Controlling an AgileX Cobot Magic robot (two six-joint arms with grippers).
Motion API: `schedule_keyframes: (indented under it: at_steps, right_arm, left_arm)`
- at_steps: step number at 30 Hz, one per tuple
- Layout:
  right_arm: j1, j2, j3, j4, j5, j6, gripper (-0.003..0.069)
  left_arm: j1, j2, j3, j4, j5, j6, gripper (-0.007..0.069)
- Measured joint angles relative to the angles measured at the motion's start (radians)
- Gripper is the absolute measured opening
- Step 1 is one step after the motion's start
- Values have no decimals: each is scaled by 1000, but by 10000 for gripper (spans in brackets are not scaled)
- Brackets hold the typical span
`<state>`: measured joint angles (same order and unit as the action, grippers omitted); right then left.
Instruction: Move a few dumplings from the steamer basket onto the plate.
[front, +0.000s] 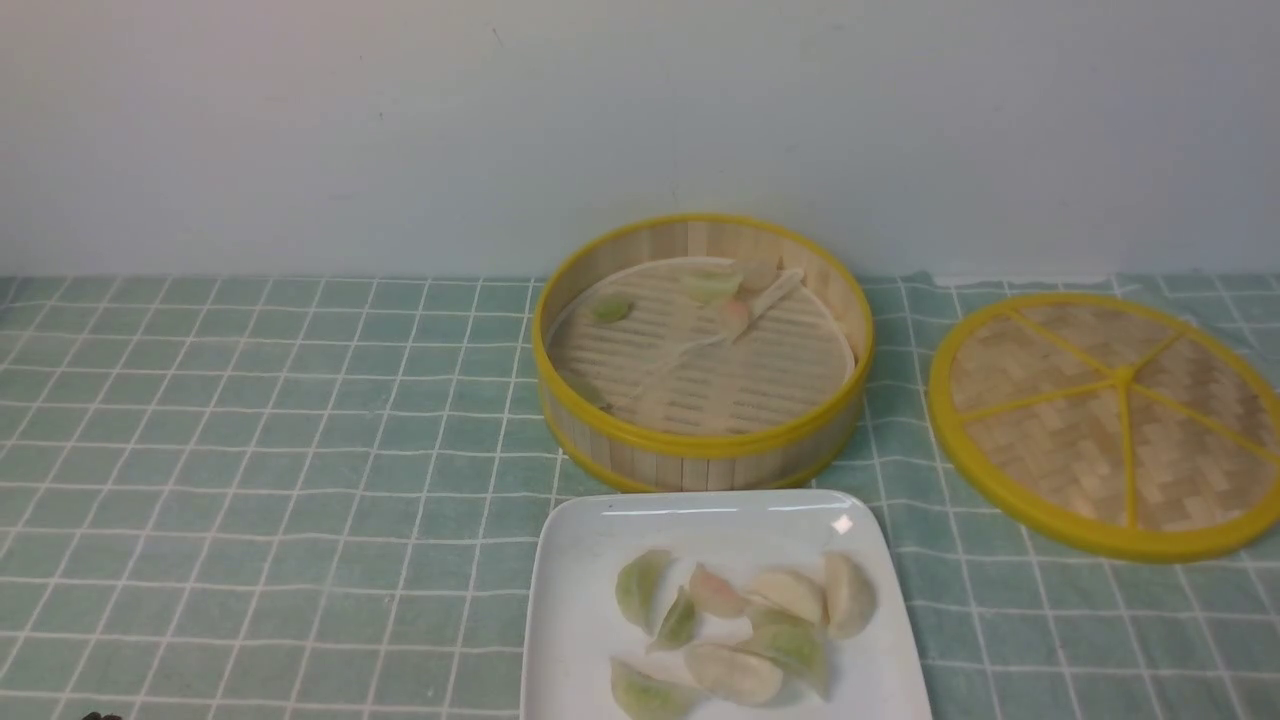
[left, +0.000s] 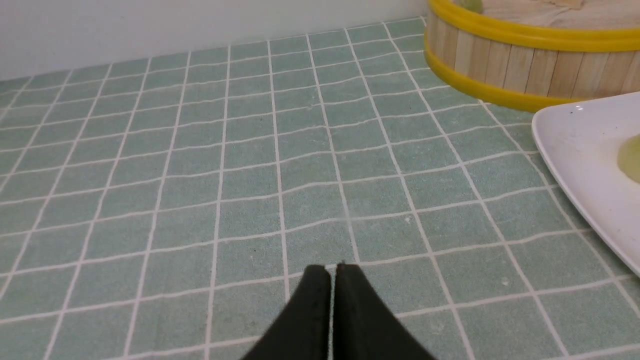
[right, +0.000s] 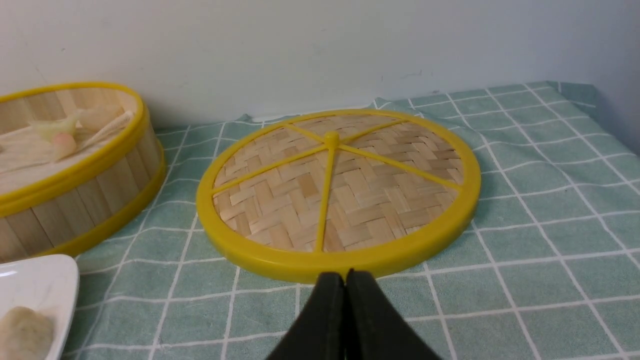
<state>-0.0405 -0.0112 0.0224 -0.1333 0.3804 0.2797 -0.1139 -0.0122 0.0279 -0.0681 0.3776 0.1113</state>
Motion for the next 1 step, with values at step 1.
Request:
schedule_keyframes:
  at_steps: [1]
  right_arm:
    - [0,0,0,0,0,0,-15]
  left_arm:
    - [0,0,0,0,0,0,-6]
